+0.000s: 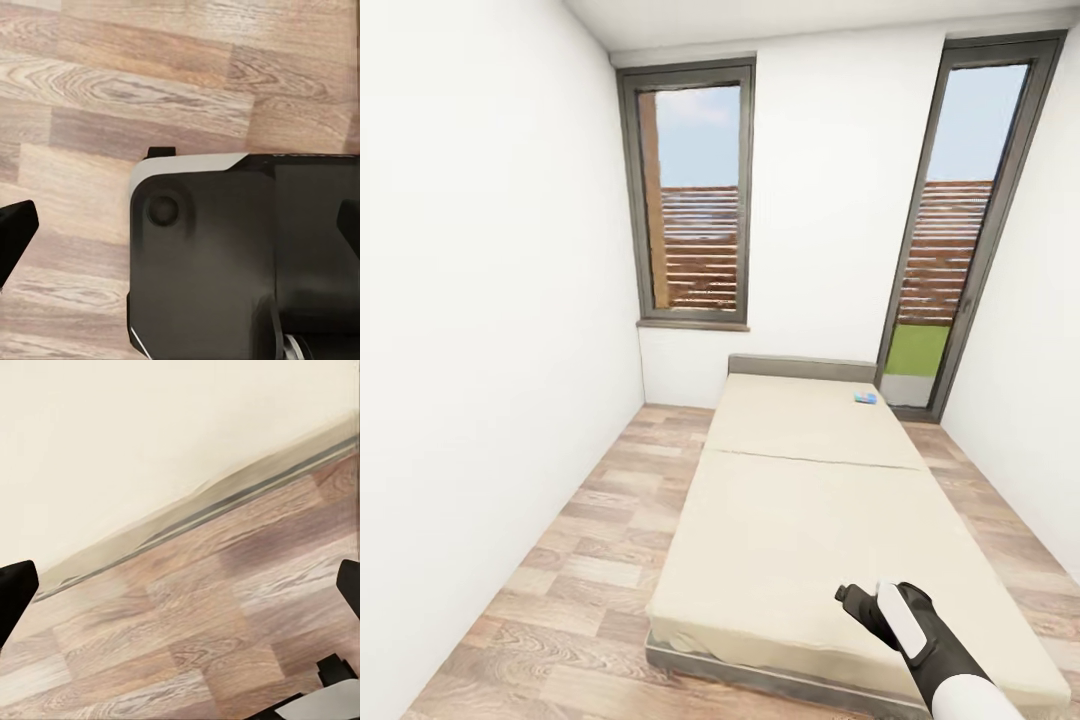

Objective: Put all the toys in the child's room - the three board games (two on the bed and one on the table), the two jigsaw puzzles on the table, and the tennis ball on the table - inside the toy box on the table in the child's room.

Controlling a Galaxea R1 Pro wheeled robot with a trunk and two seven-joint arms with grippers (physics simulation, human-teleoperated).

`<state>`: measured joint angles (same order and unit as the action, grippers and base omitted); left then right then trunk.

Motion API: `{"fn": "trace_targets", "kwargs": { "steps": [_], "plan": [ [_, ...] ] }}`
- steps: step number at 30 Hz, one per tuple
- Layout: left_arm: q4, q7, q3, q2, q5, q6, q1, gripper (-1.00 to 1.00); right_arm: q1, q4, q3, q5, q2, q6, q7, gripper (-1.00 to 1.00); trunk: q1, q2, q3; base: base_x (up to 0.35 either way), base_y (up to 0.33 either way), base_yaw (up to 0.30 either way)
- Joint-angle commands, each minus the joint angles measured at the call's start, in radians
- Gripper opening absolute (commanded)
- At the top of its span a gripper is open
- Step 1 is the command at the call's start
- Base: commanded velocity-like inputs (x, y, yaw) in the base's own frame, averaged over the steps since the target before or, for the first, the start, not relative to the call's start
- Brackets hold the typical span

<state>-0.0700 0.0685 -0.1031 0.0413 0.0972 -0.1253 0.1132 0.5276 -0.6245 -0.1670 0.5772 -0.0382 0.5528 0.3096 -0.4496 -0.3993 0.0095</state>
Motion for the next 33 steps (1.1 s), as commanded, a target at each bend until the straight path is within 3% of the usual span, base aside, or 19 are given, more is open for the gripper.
{"fn": "trace_targets", "kwargs": {
  "steps": [1, 14, 33],
  "plan": [
    [0.001, 0.003, -0.009, 0.000, 0.010, -0.004, 0.000, 1.00, 0.000, -0.001, 0.000, 0.010, 0.000, 0.002, 0.008, 1.00, 0.000, -0.001, 0.001, 0.000, 0.000, -0.223],
    [0.001, 0.004, -0.009, 0.000, 0.010, -0.004, 0.000, 1.00, 0.000, 0.001, -0.002, 0.010, 0.000, 0.004, 0.008, 1.00, 0.000, -0.001, 0.003, 0.000, 0.000, -0.196],
    [0.001, 0.002, -0.004, 0.007, 0.012, -0.002, 0.000, 1.00, 0.000, 0.002, -0.002, 0.011, -0.001, 0.004, 0.008, 1.00, 0.000, -0.001, -0.027, 0.000, 0.000, -0.015]
  ]
}}
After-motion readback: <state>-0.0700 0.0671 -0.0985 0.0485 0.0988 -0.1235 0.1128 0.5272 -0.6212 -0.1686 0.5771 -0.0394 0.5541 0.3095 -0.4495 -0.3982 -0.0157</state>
